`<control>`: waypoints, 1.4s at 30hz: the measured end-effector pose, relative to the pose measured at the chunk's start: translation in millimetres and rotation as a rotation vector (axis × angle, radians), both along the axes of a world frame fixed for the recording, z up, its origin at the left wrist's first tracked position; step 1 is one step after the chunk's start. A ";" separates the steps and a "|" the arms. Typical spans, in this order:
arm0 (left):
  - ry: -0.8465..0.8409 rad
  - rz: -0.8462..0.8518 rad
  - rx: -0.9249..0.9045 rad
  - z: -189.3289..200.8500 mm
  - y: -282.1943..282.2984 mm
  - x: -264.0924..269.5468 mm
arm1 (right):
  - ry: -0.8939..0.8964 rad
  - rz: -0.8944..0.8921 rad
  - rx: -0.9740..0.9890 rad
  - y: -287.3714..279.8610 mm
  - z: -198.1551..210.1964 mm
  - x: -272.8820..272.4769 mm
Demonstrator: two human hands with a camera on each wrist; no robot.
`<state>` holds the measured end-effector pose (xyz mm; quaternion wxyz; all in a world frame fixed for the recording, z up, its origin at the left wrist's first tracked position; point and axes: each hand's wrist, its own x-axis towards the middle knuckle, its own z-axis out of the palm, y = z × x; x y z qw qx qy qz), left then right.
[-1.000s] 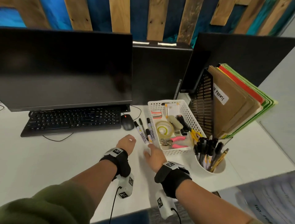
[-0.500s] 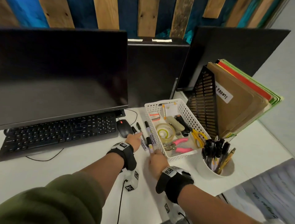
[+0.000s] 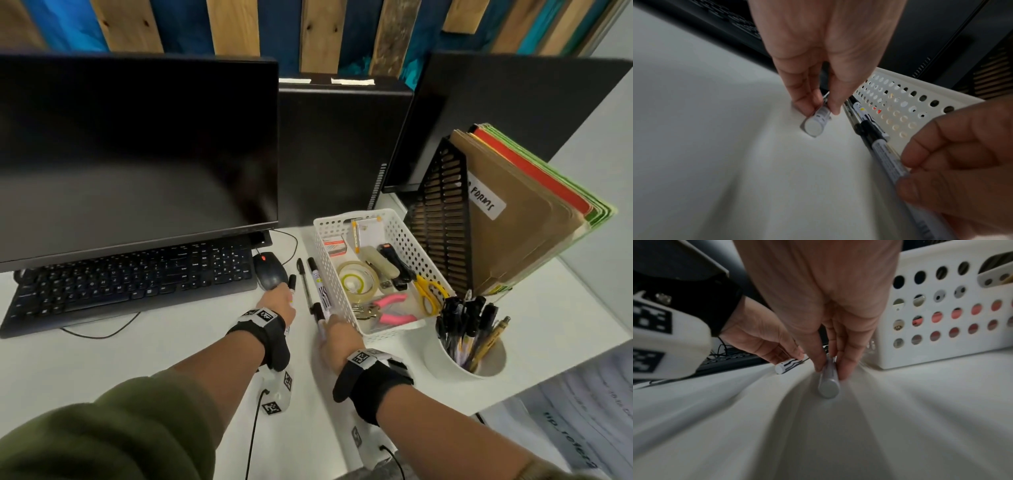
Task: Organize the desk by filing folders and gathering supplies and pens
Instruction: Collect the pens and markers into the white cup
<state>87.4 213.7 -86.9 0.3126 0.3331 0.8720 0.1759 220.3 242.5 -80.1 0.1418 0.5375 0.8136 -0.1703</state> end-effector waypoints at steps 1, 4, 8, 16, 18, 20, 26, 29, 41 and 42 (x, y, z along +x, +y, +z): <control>-0.027 0.040 0.003 -2.2 -1.6 0.6 | 0.045 -0.005 -0.044 1.7 0.0 3.0; -0.113 0.146 0.062 -3.2 -7.2 4.1 | 0.124 0.023 -0.091 1.8 -1.3 7.7; -0.170 0.121 0.120 2.8 -12.0 12.8 | 0.258 -0.002 -0.070 -1.9 6.2 17.4; -0.399 0.302 0.467 30.7 -11.0 49.4 | 0.793 0.105 -0.183 -0.7 46.6 72.1; -0.429 0.304 0.548 40.8 -8.0 66.8 | 0.852 0.091 -0.172 3.3 56.2 88.1; -0.430 0.281 0.615 51.1 -3.7 85.9 | 0.906 0.063 -0.163 9.5 64.6 104.4; -0.376 0.171 0.721 81.4 11.0 143.9 | 1.108 -0.043 -0.141 32.2 82.4 160.9; -0.397 0.089 0.763 96.3 18.9 174.5 | 1.213 -0.150 -0.087 47.0 85.8 190.4; -0.137 0.066 0.653 95.7 52.6 249.1 | 0.862 -0.261 0.091 102.7 71.1 266.6; -0.118 0.048 0.618 91.8 53.3 251.7 | 0.835 -0.255 0.082 105.4 68.0 267.1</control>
